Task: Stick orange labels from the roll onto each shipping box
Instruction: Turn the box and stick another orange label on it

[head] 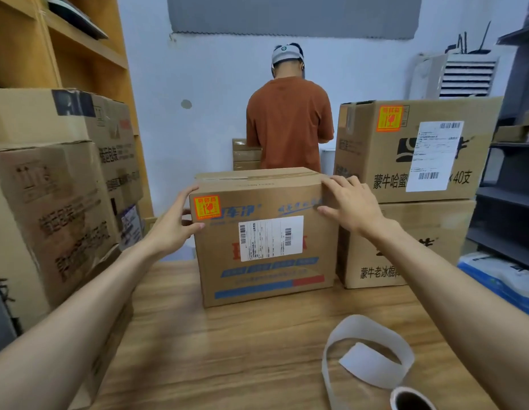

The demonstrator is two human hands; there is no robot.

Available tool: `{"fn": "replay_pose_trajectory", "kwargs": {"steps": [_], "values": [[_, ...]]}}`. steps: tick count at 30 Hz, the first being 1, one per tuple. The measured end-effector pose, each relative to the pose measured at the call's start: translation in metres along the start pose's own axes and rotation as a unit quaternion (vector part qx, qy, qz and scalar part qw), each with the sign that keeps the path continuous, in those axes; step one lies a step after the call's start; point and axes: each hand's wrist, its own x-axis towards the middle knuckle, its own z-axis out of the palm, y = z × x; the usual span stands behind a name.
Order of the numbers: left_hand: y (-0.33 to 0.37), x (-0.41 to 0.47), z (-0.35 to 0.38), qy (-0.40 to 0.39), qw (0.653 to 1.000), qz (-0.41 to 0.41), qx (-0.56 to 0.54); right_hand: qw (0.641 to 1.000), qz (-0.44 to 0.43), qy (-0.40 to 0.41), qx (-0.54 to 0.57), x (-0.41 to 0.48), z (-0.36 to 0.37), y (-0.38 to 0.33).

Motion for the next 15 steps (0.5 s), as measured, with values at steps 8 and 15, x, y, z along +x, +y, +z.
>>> {"fn": "replay_pose_trajectory", "kwargs": {"steps": [8,15], "values": [[-0.004,0.033,0.016,-0.018,1.0,-0.01,-0.011,1.0,0.015,0.012,-0.01,0.014,0.015,0.015],[0.003,0.029,0.023,-0.039,0.999,0.0,-0.032,0.999,0.039,0.017,-0.003,0.008,0.012,0.017]]}}
